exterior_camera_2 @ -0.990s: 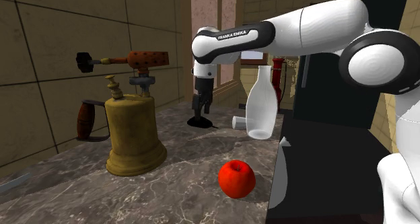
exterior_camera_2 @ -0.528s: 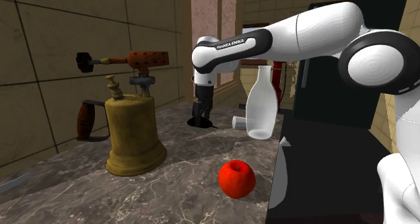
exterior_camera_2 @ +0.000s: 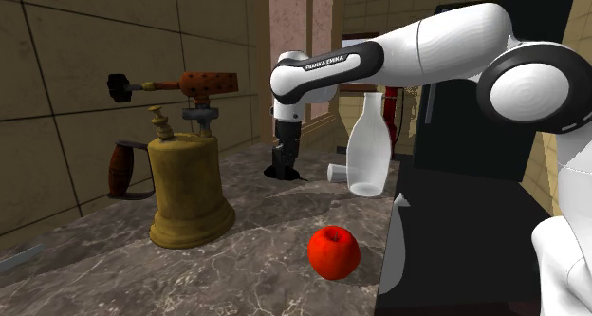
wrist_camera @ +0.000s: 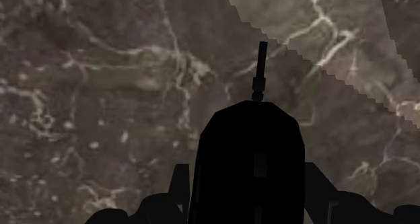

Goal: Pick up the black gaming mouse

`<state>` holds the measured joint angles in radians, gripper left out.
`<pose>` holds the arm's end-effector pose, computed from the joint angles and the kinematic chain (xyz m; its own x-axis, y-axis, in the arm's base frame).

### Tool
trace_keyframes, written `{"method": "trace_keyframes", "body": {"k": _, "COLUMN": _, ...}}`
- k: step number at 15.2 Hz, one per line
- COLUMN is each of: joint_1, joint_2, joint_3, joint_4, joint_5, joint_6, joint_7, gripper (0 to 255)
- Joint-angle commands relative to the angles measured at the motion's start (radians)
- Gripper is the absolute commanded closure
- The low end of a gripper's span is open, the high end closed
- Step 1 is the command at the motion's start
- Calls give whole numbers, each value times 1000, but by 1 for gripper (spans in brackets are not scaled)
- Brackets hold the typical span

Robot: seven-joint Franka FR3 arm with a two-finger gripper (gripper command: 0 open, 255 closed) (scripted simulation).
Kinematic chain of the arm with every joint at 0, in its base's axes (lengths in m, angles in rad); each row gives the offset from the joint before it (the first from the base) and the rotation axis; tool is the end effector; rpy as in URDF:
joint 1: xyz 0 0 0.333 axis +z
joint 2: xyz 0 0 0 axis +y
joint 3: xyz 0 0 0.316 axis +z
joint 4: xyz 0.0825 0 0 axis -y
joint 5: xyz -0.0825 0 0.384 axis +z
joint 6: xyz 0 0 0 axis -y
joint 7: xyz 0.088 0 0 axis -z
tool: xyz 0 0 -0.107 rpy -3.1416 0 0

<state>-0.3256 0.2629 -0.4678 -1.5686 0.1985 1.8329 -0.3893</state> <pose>0.4795 -0.4226 0.5064 0.9039 -0.4241 0.0559 -0.4211 -0.9051 -0.0588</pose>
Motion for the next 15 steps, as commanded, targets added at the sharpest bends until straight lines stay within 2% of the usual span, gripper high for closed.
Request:
{"method": "trace_keyframes", "body": {"k": 1, "joint_1": 0, "joint_2": 1, "joint_3": 0, "joint_4": -1, "joint_5": 0, "joint_6": 0, "joint_7": 0, "gripper": 255}}
{"method": "trace_keyframes", "body": {"k": 15, "joint_1": -19, "joint_2": 18, "joint_3": -5, "joint_4": 196, "joint_5": 3, "joint_6": -180, "joint_7": 13, "gripper": 255}}
